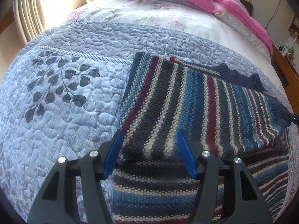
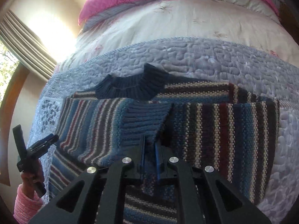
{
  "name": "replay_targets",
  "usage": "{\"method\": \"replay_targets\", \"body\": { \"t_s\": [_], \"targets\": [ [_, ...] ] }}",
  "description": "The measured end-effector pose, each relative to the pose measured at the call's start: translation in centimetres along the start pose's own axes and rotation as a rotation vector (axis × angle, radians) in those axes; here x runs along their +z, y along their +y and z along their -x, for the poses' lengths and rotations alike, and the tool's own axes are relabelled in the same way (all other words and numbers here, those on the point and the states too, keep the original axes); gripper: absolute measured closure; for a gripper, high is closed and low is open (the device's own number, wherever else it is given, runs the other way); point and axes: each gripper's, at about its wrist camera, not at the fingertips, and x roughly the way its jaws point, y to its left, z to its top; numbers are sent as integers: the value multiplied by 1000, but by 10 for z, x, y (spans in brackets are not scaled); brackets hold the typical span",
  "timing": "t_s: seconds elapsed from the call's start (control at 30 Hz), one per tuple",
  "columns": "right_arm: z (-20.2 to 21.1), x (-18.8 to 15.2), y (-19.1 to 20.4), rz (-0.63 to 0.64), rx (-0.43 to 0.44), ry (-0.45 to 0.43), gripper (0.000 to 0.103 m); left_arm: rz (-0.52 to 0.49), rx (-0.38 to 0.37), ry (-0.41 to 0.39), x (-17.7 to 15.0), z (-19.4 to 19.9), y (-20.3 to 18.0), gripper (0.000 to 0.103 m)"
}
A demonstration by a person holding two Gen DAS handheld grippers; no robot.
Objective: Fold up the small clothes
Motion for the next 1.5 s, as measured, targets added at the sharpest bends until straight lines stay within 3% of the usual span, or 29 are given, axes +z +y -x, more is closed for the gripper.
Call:
{"method": "replay_targets", "body": {
  "t_s": [0.1, 0.13, 0.2, 0.33, 0.43, 0.57, 0.73, 0.87, 1.27, 1.3, 1.33, 1.37, 1.5],
  "targets": [
    [-11, -8, -11, -16, -34, 20, 86, -11, 25, 6, -4, -10, -1, 43],
    [-9, -9, -13, -24, -46, 13, 80, -13, 23, 7, -4, -8, 0, 43],
    [5, -10, -13, -16, -58, -27, 80, -2, 10, -3, -2, 1, 0, 44],
    [32, -2, 7, 22, 25, -85, 80, 8, -66, -61, 6, 24, -13, 43],
    [23, -1, 25, 46, 67, -37, 80, -25, -104, -33, 7, 17, -30, 43],
    [-3, -16, 24, 65, -39, 20, 80, -49, -83, 12, -5, -3, -36, 43],
    [-24, -32, 2, -33, 31, 27, 80, -28, -116, 23, -16, -20, -24, 40],
    [-28, -35, -6, -72, 63, 21, 80, -64, -93, 24, -17, -22, -29, 40],
    [-32, -36, -3, -88, 15, 10, 81, -46, -66, 10, -16, -23, -33, 39],
    [-24, -37, 4, -78, 12, 1, 76, -33, -67, 13, -16, -16, -31, 39],
    [-13, -42, 6, -74, 12, -13, 60, -19, -68, 11, -17, -7, -29, 39],
    [0, -48, 8, -58, 7, -35, 52, -15, -76, 2, -20, 5, -27, 36],
    [40, -98, 17, 35, -11, -77, 48, -74, -63, -1, -51, 43, -22, 34]
  ]
}}
